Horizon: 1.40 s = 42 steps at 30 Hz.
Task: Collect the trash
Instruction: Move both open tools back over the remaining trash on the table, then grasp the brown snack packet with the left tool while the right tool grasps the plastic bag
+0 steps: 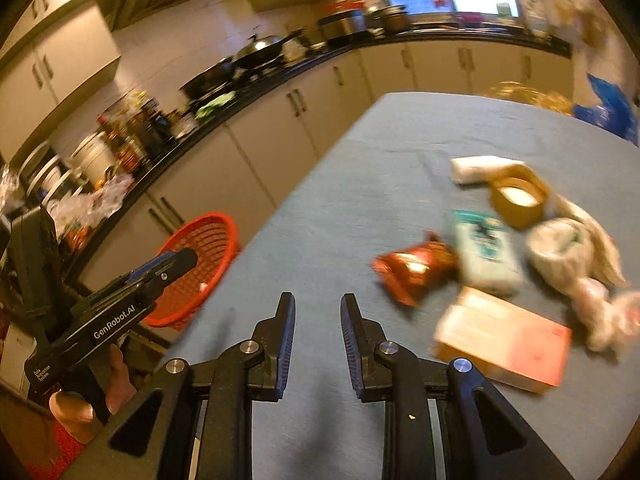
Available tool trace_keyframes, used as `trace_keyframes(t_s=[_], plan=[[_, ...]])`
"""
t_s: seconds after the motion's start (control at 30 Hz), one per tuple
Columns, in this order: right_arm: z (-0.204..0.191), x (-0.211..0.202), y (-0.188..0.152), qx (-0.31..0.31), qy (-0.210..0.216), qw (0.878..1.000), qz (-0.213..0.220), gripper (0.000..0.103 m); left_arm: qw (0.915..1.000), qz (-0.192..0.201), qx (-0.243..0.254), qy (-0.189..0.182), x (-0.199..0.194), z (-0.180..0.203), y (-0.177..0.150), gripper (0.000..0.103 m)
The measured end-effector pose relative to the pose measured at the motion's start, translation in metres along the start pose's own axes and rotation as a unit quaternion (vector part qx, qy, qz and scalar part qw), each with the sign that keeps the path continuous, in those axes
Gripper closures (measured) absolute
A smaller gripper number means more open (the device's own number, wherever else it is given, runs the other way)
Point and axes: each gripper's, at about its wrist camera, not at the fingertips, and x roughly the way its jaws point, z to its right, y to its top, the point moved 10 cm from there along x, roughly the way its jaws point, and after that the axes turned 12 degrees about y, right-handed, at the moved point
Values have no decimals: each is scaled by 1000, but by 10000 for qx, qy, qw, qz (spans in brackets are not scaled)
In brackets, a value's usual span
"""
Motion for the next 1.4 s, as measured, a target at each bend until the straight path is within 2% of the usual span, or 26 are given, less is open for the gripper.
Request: trace_keyframes(t_s=[0.17,0.3,0.47,0.57,0.83,0.93,1.07,1.1,1.13,1.2,1.27,1.33,1.4], plan=[[50,-50,6,421,-377,9971,507,71,9987,-133,397,-284,4,48,-4,58],[97,-94,15,892,-736,9878,1046,65,9954,-188,823,-458,5,89,-7,54],[152,-130,12,1529,-1116,9719,1401,53,9889,-84,1373,-561,10,139,-9,32],[178,-142,5,1852,-1163,9647,1464,48,9847,-119,1678,-450,24,160,-11,28],[222,-140,-13,2396,-1123,9546,1367,45,9758,-170,2177,-97,61,187,-14,28],[224,-127,-20,2430,-1078,9563,1221,45,9761,-206,2162,-17,75,190,-15,28],[227,-116,-26,2385,-1119,9586,1079,46,9780,-236,2068,-107,83,193,-15,28],[228,-115,-27,2366,-1104,9595,1057,48,9782,-222,2062,-115,85,194,-16,28],[229,-113,-27,2345,-1106,9601,1051,55,9785,-187,2049,-111,86,195,-15,28],[230,-112,-28,2289,-1118,9610,1076,58,9778,-226,2078,-139,89,195,-18,32],[229,-111,-27,2201,-1124,9627,1106,63,9774,-340,2070,-262,92,198,-22,44],[227,-111,-27,2108,-1158,9639,1146,66,9773,-382,2057,-337,92,198,-25,50],[224,-111,-26,2039,-1191,9647,1164,67,9774,-391,2044,-371,92,199,-26,52]])
